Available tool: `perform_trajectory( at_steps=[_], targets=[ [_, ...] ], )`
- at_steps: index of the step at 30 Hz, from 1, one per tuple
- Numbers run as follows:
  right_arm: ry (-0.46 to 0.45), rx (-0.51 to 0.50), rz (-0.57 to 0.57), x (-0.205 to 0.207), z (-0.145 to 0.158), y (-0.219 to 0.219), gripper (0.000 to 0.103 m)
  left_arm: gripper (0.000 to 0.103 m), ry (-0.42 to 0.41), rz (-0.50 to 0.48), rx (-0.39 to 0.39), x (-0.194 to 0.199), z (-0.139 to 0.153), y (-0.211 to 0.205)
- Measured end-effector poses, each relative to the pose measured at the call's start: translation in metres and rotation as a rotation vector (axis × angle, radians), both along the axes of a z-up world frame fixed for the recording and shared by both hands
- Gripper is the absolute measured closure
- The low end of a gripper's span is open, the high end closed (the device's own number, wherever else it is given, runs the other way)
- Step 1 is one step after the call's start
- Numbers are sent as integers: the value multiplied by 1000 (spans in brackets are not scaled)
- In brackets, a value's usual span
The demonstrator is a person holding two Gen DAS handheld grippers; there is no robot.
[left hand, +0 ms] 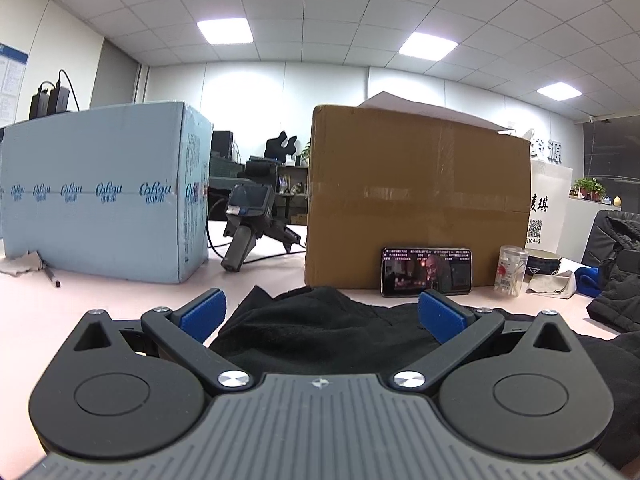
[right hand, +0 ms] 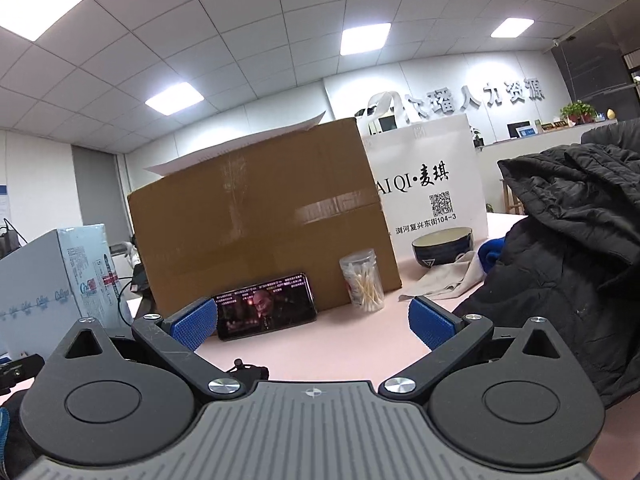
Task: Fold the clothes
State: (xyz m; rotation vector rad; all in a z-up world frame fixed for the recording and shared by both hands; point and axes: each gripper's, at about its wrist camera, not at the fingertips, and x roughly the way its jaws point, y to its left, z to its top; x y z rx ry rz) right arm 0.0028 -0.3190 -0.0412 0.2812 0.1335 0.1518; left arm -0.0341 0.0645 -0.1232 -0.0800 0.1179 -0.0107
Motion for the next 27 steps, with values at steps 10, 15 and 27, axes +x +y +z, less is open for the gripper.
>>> perform_trajectory(
  at_steps=[10, 15, 27],
  targets=[
    [-1, -7, 6, -1, 1, 3, 0, 0, -9, -1, -8, -2, -1, 1],
    [1, -2, 6, 0, 1, 2, 0, 0, -14, -6, -19, -3, 0, 3],
    [6, -9, 3, 1, 0, 3, 0, 0, -26, -6, -26, -5, 0, 3]
  ],
)
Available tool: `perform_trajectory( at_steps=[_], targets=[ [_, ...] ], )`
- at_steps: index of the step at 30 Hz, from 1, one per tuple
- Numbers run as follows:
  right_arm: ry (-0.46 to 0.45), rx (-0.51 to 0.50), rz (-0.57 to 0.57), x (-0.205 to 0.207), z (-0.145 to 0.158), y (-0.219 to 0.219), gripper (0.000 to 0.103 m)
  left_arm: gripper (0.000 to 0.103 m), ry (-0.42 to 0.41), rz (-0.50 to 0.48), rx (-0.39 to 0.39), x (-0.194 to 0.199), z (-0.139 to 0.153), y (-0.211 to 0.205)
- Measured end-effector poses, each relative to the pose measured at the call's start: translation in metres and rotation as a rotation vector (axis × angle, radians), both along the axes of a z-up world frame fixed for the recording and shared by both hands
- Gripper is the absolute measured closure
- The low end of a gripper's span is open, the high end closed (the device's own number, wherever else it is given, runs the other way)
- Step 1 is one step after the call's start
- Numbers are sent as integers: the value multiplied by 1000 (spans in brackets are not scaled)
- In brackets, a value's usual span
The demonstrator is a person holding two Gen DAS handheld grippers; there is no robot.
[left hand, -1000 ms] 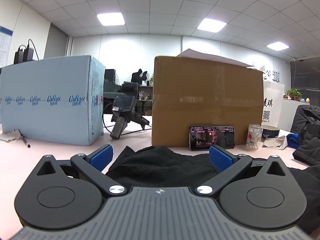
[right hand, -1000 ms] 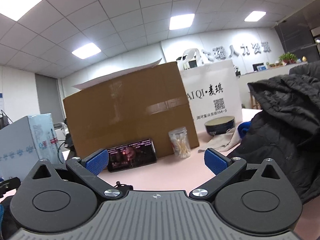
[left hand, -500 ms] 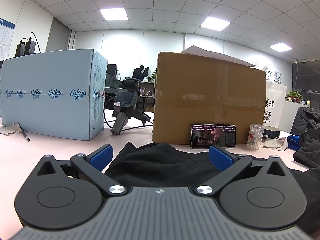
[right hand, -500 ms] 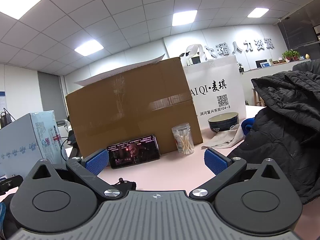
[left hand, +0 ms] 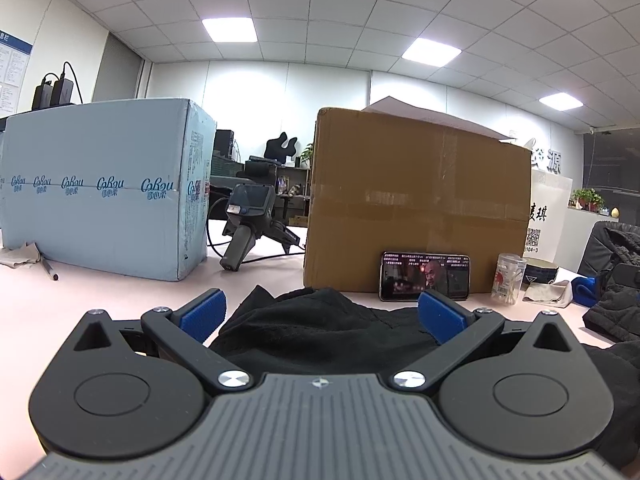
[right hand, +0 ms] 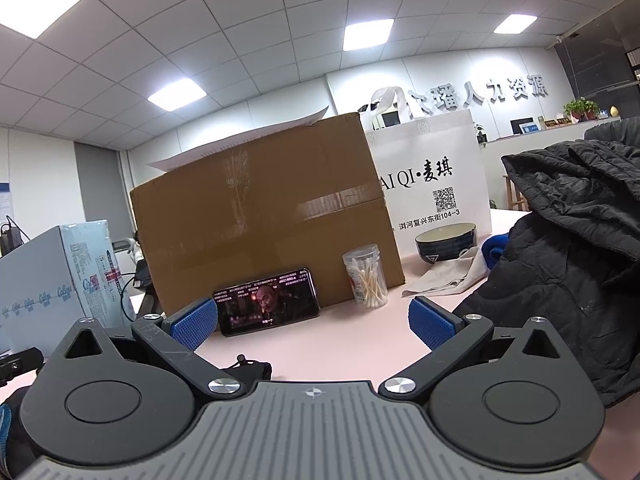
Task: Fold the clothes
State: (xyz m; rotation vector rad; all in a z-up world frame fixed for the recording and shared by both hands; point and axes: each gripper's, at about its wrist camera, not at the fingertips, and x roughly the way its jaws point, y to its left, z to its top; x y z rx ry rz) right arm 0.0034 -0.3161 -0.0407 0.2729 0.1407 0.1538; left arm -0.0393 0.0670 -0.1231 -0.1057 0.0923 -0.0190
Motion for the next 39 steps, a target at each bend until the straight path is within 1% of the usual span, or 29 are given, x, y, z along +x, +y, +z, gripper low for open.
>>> perform_trajectory(
  at_steps=[14, 24, 27, 30, 32, 39],
  targets=[
    [11, 5, 11, 3, -1, -2, 0, 0, 4, 0, -4, 0, 0, 1],
    [12, 6, 13, 3, -1, -4, 0, 0, -8, -5, -2, -1, 0, 1],
    [17, 5, 14, 4, -2, -3, 0, 0, 6, -4, -14, 1, -1, 3],
    [17, 4, 15, 5, -2, -3, 0, 0, -3, -5, -9, -1, 0, 2],
    [12, 4, 15, -2, -2, -1, 0, 0, 1, -4, -9, 0, 0, 2],
    [12, -1, 14, 0, 0, 0, 0, 0, -6, -3, -4, -1, 0, 0]
  ],
)
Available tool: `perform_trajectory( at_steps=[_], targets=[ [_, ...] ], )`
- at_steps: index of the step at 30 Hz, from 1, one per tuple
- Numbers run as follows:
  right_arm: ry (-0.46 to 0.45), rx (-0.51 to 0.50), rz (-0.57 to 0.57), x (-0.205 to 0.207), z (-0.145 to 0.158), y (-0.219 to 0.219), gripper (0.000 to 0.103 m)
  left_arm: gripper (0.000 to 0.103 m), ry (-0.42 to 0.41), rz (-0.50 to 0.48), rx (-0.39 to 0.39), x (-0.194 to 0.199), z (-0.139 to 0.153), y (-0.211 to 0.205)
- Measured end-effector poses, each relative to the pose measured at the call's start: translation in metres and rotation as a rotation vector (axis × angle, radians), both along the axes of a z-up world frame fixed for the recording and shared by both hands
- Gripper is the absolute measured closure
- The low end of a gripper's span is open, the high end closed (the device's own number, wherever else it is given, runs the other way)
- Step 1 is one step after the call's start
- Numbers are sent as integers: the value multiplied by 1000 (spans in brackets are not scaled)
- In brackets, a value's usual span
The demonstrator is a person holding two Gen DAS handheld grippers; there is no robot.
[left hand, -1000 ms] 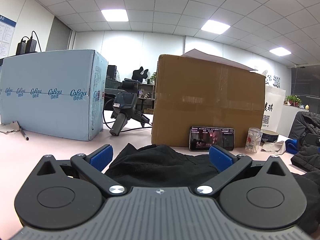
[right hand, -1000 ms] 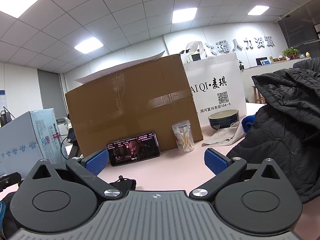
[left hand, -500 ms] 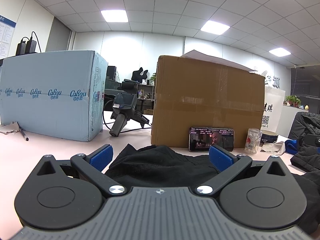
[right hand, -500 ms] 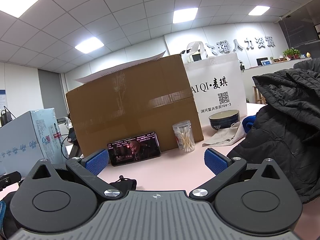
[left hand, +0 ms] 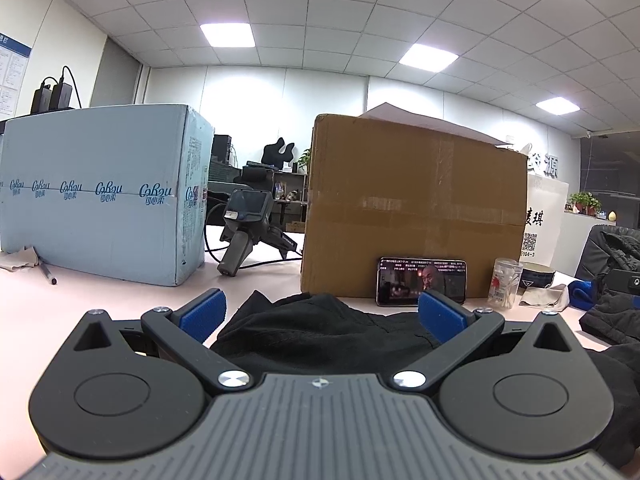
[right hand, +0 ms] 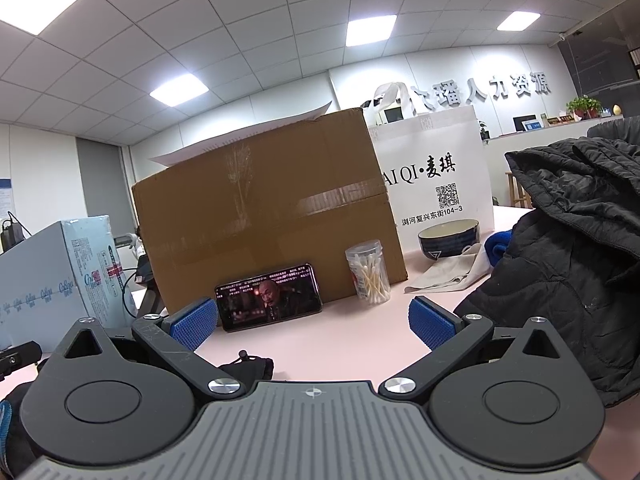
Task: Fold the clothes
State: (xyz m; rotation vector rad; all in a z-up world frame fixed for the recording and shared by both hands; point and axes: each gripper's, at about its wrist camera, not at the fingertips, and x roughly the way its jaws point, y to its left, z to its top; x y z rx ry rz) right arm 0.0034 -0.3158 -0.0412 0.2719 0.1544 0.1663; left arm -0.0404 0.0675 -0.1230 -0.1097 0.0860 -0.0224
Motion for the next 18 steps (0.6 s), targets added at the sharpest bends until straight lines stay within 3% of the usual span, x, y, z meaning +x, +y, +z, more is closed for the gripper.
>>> perform_trajectory(
  at_steps=[18],
  targets=[
    [4, -13, -2, 3, -1, 2, 0, 0, -8, 0, 2, -1, 1, 0]
  ],
)
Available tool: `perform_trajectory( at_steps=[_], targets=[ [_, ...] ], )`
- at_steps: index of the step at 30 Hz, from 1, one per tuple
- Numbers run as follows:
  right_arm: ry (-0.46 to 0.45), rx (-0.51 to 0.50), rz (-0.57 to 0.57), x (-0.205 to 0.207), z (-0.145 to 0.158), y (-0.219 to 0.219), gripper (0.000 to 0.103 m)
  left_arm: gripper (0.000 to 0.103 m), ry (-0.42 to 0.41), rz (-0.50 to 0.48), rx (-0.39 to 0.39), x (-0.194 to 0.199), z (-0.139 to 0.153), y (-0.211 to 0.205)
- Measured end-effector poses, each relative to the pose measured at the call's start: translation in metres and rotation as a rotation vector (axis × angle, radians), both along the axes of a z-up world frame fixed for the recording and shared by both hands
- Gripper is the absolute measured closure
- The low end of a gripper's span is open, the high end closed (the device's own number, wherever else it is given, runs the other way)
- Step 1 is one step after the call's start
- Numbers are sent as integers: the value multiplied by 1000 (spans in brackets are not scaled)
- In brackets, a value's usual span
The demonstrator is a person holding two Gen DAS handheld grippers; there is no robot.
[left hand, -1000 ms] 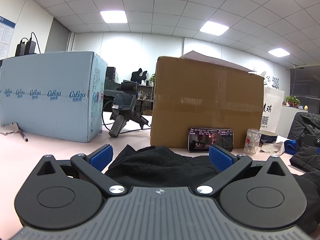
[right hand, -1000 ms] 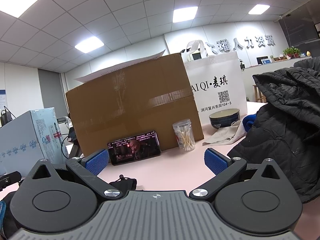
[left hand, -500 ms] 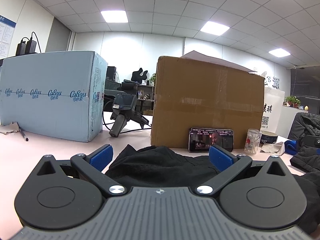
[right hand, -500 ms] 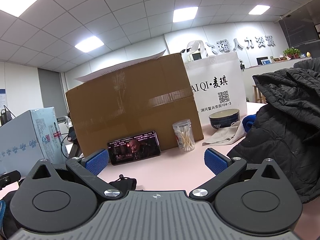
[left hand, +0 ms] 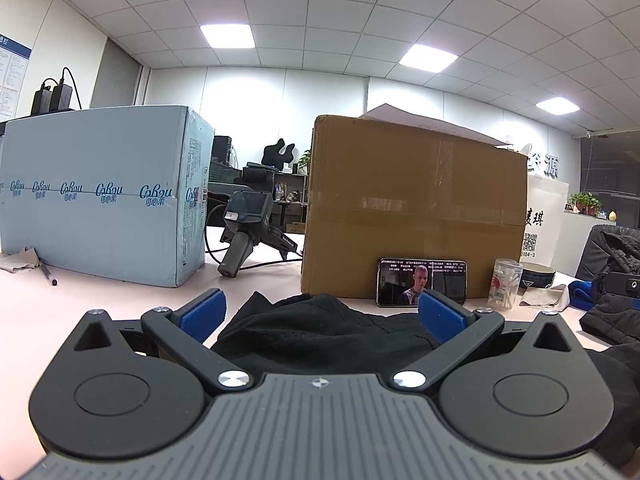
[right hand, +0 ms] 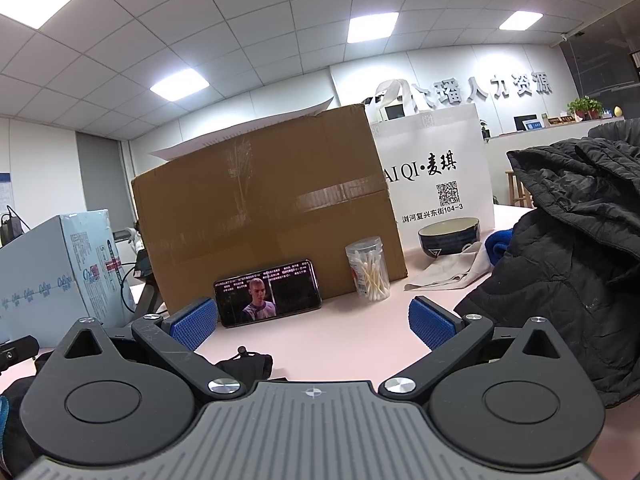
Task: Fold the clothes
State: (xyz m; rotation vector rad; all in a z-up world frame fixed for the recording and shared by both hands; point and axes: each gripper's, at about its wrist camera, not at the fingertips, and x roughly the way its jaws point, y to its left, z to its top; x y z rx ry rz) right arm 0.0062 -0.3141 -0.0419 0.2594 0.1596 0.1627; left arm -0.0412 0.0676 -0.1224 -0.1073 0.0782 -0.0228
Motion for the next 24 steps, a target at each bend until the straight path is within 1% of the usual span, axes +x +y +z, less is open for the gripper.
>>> perform_trajectory(
  at_steps=[24],
  targets=[
    [-6, -4, 1, -1, 0, -1, 0, 0, 0, 0, 5, 0, 0, -1]
  ],
)
